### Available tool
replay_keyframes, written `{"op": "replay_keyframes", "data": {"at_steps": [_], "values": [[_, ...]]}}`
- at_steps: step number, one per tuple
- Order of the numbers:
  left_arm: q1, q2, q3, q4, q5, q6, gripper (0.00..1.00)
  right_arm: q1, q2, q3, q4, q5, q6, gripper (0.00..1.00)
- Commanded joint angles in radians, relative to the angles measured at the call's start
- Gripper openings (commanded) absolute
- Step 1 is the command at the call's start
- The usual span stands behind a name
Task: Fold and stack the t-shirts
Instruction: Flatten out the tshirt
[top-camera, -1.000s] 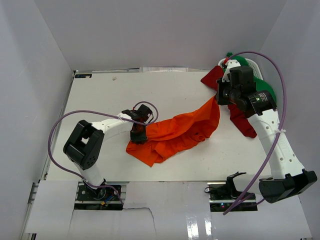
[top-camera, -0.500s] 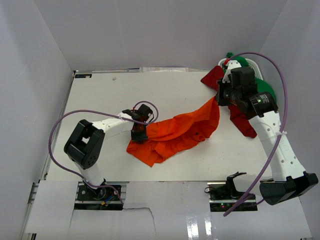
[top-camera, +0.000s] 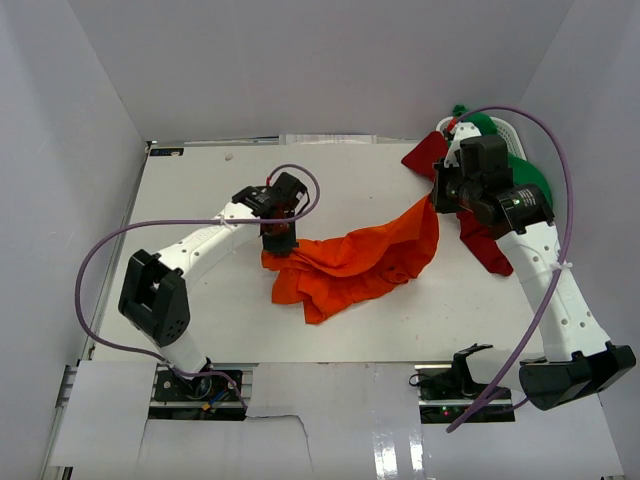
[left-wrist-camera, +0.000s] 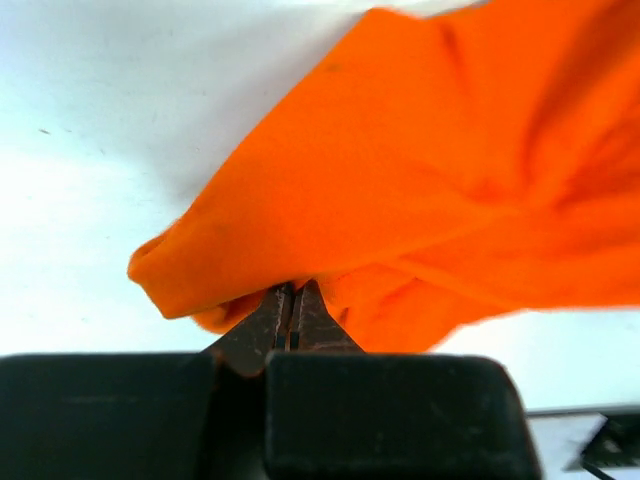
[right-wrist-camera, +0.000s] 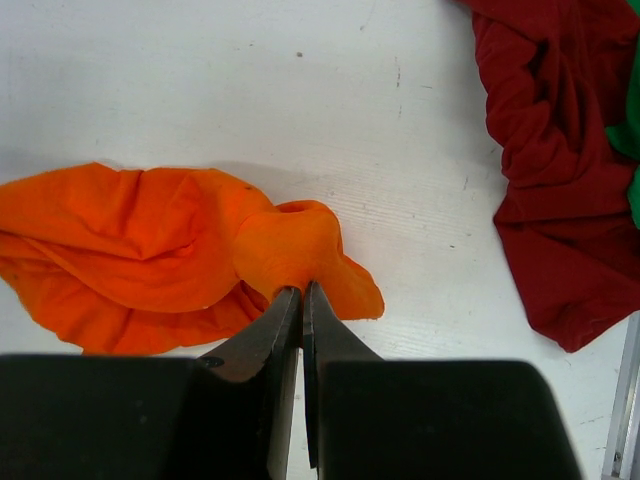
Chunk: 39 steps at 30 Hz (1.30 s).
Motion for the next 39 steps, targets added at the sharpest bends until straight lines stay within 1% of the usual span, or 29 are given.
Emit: {"op": "replay_keyframes", "data": {"at_steps": [1,4,7,11,12,15,17,18,20,21,22,24,26,27,28,31,33,35,36,37,38,39], "values": [[0.004,-0.091,0.125,-0.131,-0.040,0.034,0.00,-0.003,-0.012,-0.005,0.042,0.000,0.002,0.08],[0.004,-0.102,0.166,-0.172,-0.018,0.056,0.00,-0.003,-0.003,0.000,0.042,-0.003,0.004,0.08],[0.004,-0.110,0.220,-0.198,0.043,0.083,0.00,-0.003,0.011,0.015,0.045,0.000,0.005,0.08],[0.024,-0.124,0.297,-0.200,0.273,0.137,0.00,-0.003,0.043,0.061,0.056,0.031,0.016,0.08],[0.033,-0.133,0.317,-0.199,0.386,0.146,0.00,-0.004,0.060,0.075,0.058,0.046,0.023,0.08],[0.071,-0.176,0.340,-0.191,0.539,0.163,0.00,-0.015,0.095,0.138,0.052,0.116,0.050,0.08],[0.093,-0.216,0.325,-0.172,0.562,0.160,0.00,-0.053,0.115,0.165,0.052,0.126,0.063,0.08],[0.105,-0.234,0.308,-0.171,0.595,0.158,0.00,-0.070,0.123,0.168,0.049,0.124,0.068,0.08],[0.181,-0.306,0.266,-0.128,0.661,0.157,0.00,-0.116,0.134,0.144,0.047,0.121,0.086,0.08],[0.217,-0.332,0.227,-0.084,0.758,0.160,0.00,-0.134,0.137,0.127,0.049,0.121,0.094,0.08],[0.291,-0.379,0.214,-0.070,0.797,0.163,0.00,-0.163,0.138,0.107,0.050,0.121,0.102,0.08],[0.367,-0.406,0.229,-0.057,0.863,0.178,0.00,-0.190,0.132,0.029,0.076,0.107,0.125,0.08],[0.372,-0.427,0.263,-0.035,0.896,0.172,0.00,-0.210,0.120,-0.011,0.133,0.045,0.132,0.08],[0.375,-0.435,0.274,0.029,0.943,0.149,0.00,-0.211,0.121,-0.008,0.142,0.031,0.137,0.08],[0.381,-0.443,0.301,0.068,1.019,0.129,0.00,-0.211,0.126,0.012,0.142,0.012,0.139,0.08],[0.396,-0.467,0.352,0.202,1.081,0.050,0.00,-0.211,0.124,0.104,0.125,-0.002,0.143,0.08],[0.406,-0.493,0.340,0.275,1.083,0.025,0.00,-0.211,0.083,0.119,0.142,0.003,0.139,0.08],[0.418,-0.539,0.245,0.338,1.112,-0.015,0.00,-0.211,0.037,0.095,0.150,0.028,0.132,0.08],[0.439,-0.558,0.196,0.428,1.143,-0.036,0.00,-0.213,0.029,0.083,0.147,0.031,0.125,0.08],[0.450,-0.574,0.147,0.482,1.172,-0.091,0.00,-0.214,0.022,0.048,0.141,0.028,0.116,0.08],[0.461,-0.594,0.058,0.577,1.239,-0.124,0.00,-0.217,0.020,0.026,0.141,0.025,0.113,0.08],[0.487,-0.596,0.018,0.625,1.278,-0.160,0.00,-0.223,0.019,0.003,0.141,0.025,0.111,0.08]]}}
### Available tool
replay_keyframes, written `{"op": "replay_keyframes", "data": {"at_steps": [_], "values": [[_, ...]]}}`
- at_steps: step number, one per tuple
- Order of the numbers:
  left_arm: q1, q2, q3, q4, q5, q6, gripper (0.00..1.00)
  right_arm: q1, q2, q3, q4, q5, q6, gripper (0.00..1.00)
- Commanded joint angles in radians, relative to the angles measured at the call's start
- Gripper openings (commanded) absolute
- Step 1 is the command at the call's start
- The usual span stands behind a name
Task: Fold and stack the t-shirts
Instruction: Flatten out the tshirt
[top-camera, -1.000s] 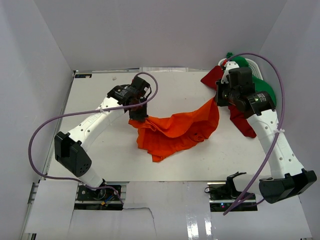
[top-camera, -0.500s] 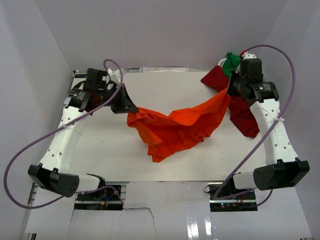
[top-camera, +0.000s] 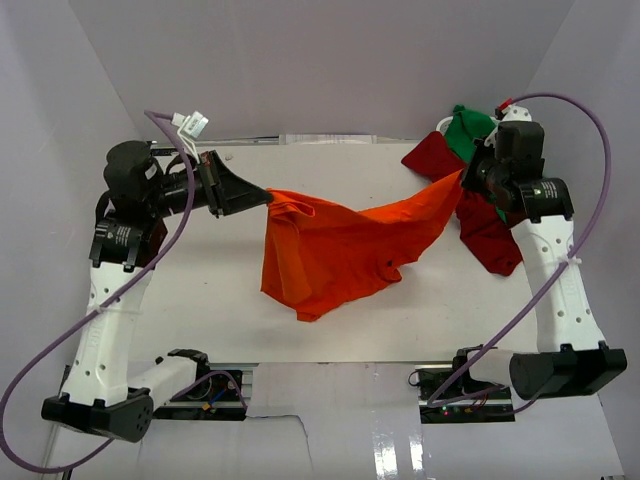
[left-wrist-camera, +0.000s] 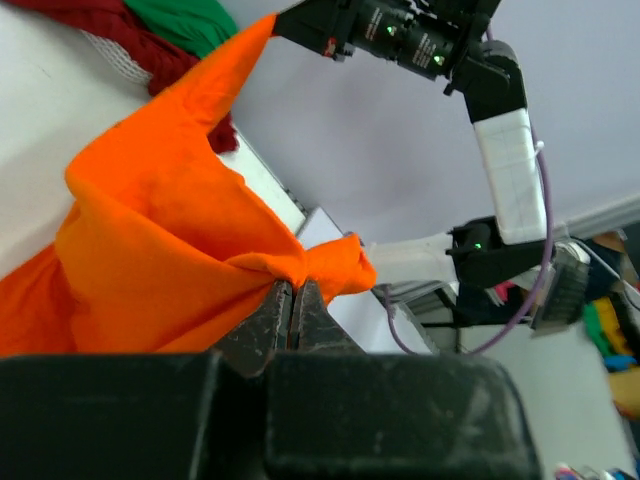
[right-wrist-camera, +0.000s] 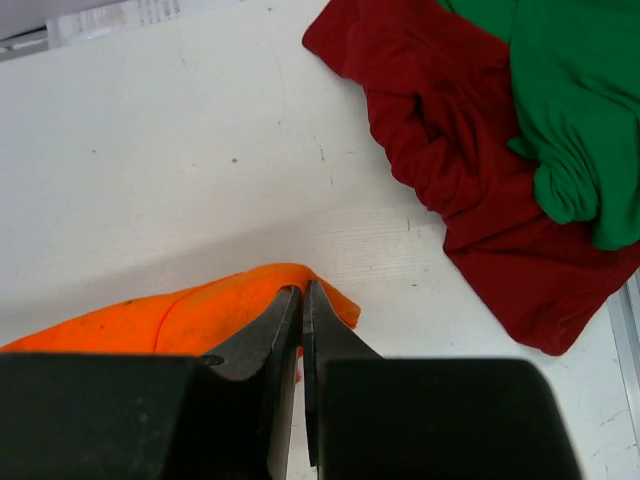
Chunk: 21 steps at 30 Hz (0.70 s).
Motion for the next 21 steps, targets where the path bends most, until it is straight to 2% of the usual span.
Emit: {"op": "replay_keyframes", "data": {"at_steps": [1,2,3,4,5,6,7,8,11,12,14,15,17,21], "values": [[0.054,-0.019,-0.152,0.287,0.199,-0.222,0.00,-0.020,-0.028,-0.054,0.038,0.004,-0.010,0.08],[0.071,-0.019,-0.238,0.352,0.268,-0.288,0.00,-0.029,-0.030,-0.094,0.038,0.004,-0.007,0.08],[0.102,-0.022,-0.282,0.516,0.296,-0.360,0.00,-0.056,-0.036,-0.114,0.039,-0.004,-0.004,0.08],[0.117,-0.024,-0.322,0.610,0.315,-0.497,0.00,-0.075,-0.053,-0.131,0.041,-0.012,-0.001,0.08],[0.146,-0.022,-0.381,0.719,0.328,-0.546,0.00,-0.108,-0.064,-0.165,0.044,-0.019,0.002,0.08],[0.156,-0.019,-0.385,0.709,0.318,-0.554,0.00,-0.110,-0.077,-0.180,0.047,-0.023,0.002,0.08],[0.163,-0.014,-0.374,0.653,0.300,-0.522,0.00,-0.144,-0.102,-0.194,0.051,-0.021,0.003,0.08],[0.168,-0.011,-0.350,0.465,0.272,-0.394,0.00,-0.155,-0.113,-0.215,0.057,-0.019,0.005,0.08],[0.173,0.001,-0.191,0.141,0.064,-0.138,0.00,-0.156,-0.134,-0.234,0.079,-0.036,0.007,0.08],[0.173,-0.002,-0.123,0.091,-0.048,-0.097,0.00,-0.156,-0.128,-0.237,0.082,-0.056,0.007,0.08],[0.171,0.002,-0.053,-0.046,-0.153,0.001,0.00,-0.156,-0.114,-0.245,0.100,-0.088,0.002,0.08],[0.170,0.007,-0.007,-0.078,-0.231,0.024,0.00,-0.156,-0.105,-0.251,0.110,-0.120,0.002,0.08],[0.162,0.015,0.009,-0.131,-0.299,0.052,0.00,-0.156,-0.074,-0.252,0.146,-0.191,0.005,0.08],[0.159,0.012,-0.034,-0.126,-0.320,0.054,0.00,-0.150,0.034,-0.182,0.205,-0.349,0.036,0.08]]}}
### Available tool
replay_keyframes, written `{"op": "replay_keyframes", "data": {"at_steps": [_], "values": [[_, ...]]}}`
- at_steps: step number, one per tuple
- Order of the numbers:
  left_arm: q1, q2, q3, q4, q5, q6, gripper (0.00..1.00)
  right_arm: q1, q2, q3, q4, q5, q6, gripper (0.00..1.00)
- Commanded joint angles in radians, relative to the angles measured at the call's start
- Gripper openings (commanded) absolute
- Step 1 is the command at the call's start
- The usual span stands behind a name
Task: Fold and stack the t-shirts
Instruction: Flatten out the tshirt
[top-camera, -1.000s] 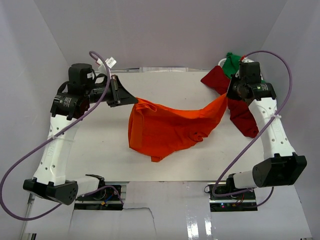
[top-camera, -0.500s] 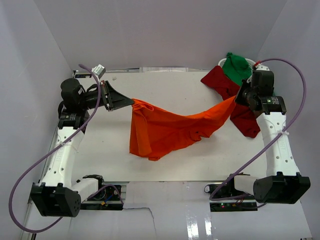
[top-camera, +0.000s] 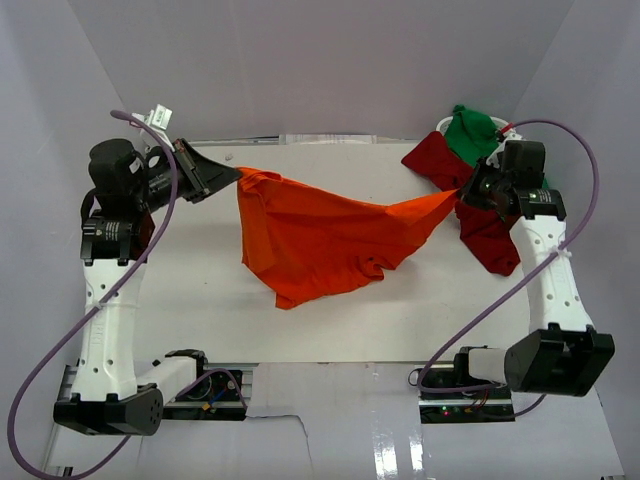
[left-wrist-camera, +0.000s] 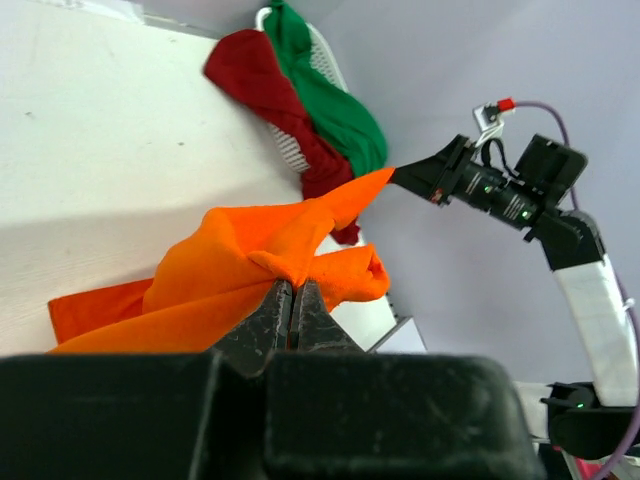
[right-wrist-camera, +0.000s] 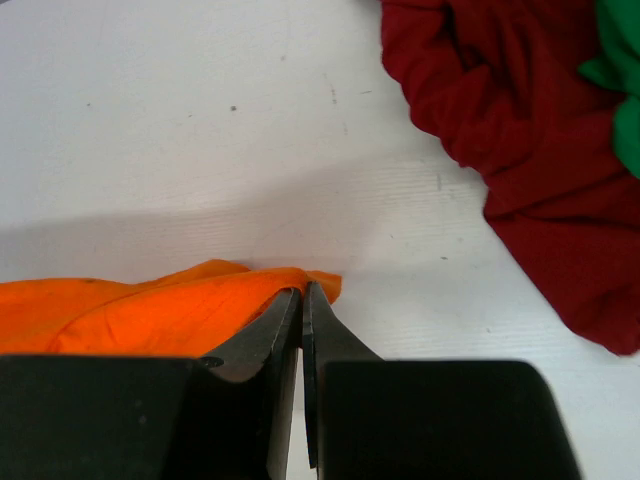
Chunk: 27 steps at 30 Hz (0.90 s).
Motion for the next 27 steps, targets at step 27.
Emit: {"op": "replay_keyframes", "data": {"at_steps": [27], "values": [[-0.273,0.258,-0.041,-0.366,-0.577,0.226,0.00,0.280,0.258,0.131,0.107,0.052,0.041,0.08]]}}
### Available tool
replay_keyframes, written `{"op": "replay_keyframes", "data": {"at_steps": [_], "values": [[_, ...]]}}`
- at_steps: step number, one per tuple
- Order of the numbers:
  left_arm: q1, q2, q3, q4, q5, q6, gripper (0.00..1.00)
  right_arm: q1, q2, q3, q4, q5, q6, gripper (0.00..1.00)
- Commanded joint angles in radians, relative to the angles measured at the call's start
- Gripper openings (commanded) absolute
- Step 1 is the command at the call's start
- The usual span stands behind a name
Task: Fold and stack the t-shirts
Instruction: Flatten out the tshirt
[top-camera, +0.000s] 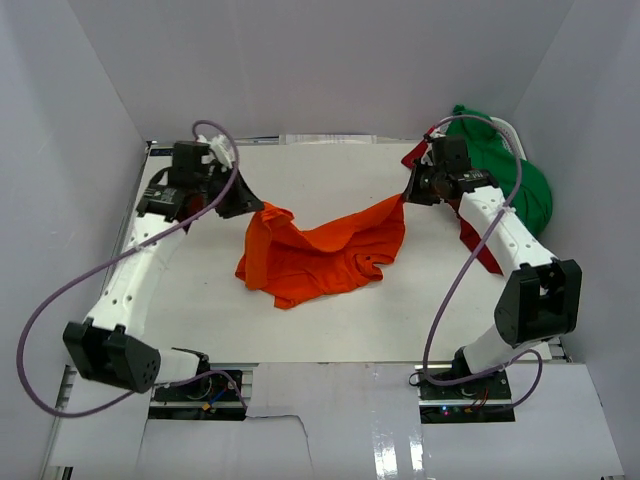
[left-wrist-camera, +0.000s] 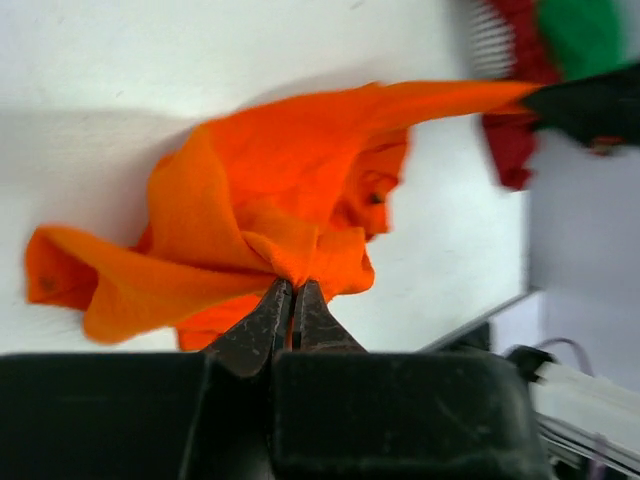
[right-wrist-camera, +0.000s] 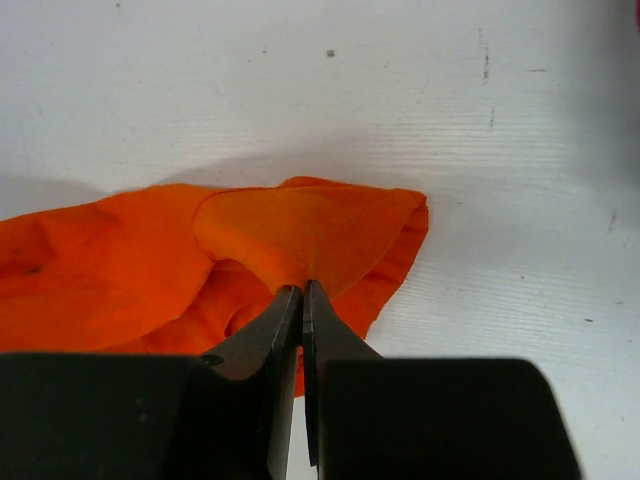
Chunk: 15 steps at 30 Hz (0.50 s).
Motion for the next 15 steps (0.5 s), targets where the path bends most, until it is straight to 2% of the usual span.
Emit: {"op": "replay_keyframes", "data": {"at_steps": [1,6,10,15], "values": [[-0.151,0.094,0.012,-0.204,-0.387,0.063,0.00,-0.002,-0.101,0.057,-0.043,0.077,-0.023,0.08],[-0.225,0.111,-0.071,-0.247,-0.604,0.037,0.00,-0.004,-0.256,-0.052,-0.083,0.088,-0.034,0.08],[-0.357,0.143,-0.075,-0.352,-0.766,0.009,0.00,0.001,-0.350,-0.141,-0.149,0.116,-0.049,0.08],[-0.452,0.181,-0.101,-0.369,-0.788,-0.035,0.00,0.002,-0.402,-0.207,-0.150,0.120,-0.052,0.08]]}}
